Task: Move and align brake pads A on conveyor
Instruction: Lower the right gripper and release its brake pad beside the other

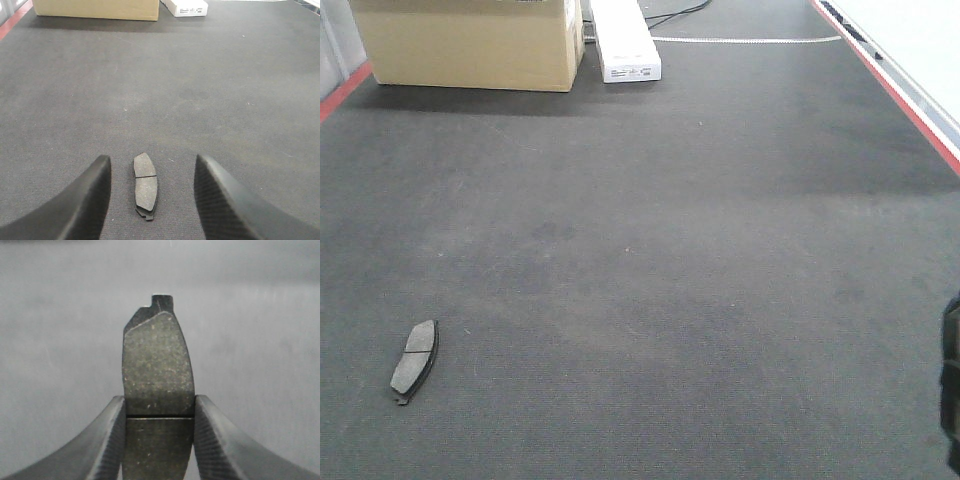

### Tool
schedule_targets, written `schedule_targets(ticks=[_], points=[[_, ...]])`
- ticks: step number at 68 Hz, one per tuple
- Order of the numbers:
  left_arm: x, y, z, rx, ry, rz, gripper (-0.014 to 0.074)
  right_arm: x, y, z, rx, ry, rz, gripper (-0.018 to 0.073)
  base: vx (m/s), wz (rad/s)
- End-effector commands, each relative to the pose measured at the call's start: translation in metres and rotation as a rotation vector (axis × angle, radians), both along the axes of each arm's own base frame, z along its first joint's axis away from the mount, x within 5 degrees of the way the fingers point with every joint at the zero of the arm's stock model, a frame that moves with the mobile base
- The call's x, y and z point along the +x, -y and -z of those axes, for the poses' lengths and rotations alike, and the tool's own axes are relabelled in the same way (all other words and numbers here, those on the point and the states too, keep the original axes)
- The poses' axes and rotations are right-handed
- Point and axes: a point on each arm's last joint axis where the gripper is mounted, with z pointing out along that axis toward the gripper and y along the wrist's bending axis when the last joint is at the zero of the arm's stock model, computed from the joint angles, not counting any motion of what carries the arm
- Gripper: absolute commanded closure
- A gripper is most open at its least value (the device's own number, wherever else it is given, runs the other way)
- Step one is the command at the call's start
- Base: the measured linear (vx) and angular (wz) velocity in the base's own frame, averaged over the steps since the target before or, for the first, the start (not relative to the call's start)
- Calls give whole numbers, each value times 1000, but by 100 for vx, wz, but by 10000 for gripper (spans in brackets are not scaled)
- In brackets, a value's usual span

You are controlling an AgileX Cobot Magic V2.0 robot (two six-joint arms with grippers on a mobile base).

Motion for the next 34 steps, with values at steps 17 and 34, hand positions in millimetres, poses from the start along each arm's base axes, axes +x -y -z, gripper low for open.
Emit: schedule_targets(ticks=[17,34], points=[[3,1,-14,-17,90,9,242,78,-16,-12,-5,-186,4,552,0,0],[3,1,-14,-17,90,9,242,148,-30,1,-43,-381,6,542,0,0]])
